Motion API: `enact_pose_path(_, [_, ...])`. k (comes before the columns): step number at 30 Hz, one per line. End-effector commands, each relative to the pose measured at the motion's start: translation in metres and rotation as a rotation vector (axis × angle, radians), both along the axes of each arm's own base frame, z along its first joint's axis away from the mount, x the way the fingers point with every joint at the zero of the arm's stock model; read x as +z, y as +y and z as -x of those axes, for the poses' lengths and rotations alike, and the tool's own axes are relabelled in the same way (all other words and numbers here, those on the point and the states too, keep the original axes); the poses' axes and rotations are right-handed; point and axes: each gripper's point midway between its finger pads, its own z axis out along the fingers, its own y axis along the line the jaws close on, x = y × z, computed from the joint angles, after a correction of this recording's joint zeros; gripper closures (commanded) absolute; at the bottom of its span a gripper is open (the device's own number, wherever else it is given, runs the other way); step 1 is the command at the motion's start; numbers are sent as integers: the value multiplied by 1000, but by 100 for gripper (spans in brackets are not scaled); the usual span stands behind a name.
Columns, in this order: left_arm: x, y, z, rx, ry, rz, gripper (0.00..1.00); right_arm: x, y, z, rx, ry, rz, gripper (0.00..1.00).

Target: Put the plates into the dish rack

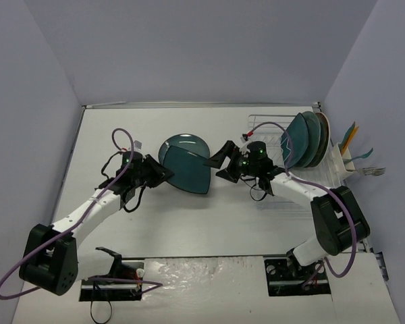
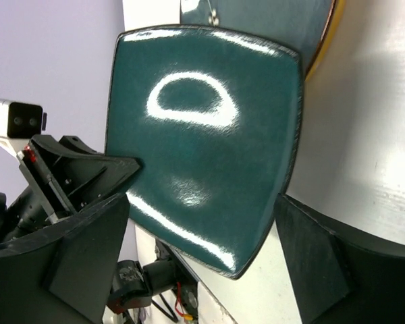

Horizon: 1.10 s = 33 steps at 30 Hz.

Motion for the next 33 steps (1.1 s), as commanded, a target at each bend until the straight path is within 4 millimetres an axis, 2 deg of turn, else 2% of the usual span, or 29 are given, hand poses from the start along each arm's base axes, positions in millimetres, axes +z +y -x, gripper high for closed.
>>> enact_pose_path(1, [130,-12,-18,-18,-348,160,100,56,1,-18,45,-182,-47,11])
enact_pose_path(4, [156,-9,-13,-14,-410,185,100,60,-1,-23,44,-204,-59,8])
enact_pose_path(9, [186,-11,-8,-18,-476,255,100,84,9,-25,85,-263,-155,8])
enact_pose_path(16, [217,-11,-3,-17,-555,320,100,110,21,-30,132,-333,-247,8])
enact_pose_path(19, [223,-11,-2,-11,-569,355,100,119,27,-29,150,-346,-289,10])
enact_pose_path(27, [232,-9,-1,-2,-593,376,100,125,34,-26,176,-349,-353,20])
enact_pose_path(33, [231,-8,-1,3,-604,377,100,129,35,-23,181,-349,-370,37])
